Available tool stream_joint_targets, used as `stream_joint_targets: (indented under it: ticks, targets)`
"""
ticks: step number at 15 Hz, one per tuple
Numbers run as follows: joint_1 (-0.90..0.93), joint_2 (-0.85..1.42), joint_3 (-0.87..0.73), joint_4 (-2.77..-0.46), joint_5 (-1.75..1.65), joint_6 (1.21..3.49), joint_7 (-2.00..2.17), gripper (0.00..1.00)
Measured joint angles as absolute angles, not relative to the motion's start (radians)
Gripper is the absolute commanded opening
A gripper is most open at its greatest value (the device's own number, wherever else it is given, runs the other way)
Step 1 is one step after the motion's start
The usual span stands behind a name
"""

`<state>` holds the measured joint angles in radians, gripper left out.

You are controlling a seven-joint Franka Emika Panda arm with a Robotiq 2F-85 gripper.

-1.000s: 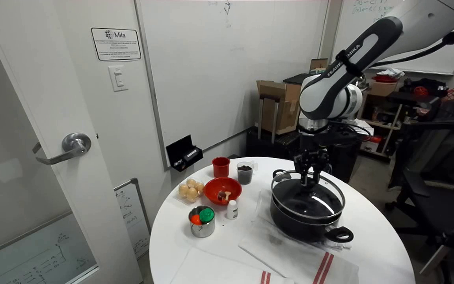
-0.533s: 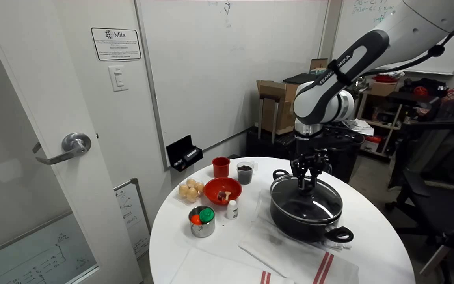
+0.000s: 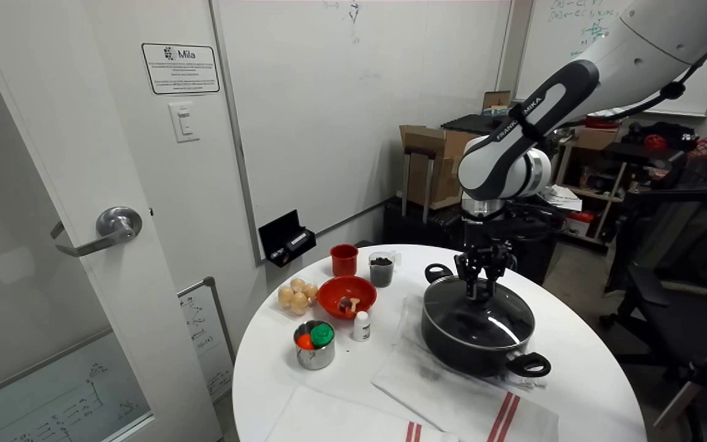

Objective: Put the glass lid on the black pot

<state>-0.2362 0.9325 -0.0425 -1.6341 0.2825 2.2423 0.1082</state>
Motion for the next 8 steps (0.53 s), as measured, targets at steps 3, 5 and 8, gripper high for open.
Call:
stream_joint_targets:
  ticks: [3,5,8]
  targets:
    - [-0.236,0.934,-0.043,-1.631,0.282,2.239,0.108,0.35]
    - [-0.236,0.936,-0.043,-1.628,0.282,2.237,0.108,0.76]
    - [-0.236,0.935,-0.042,-1.622,0.282,2.236,0.108,0.96]
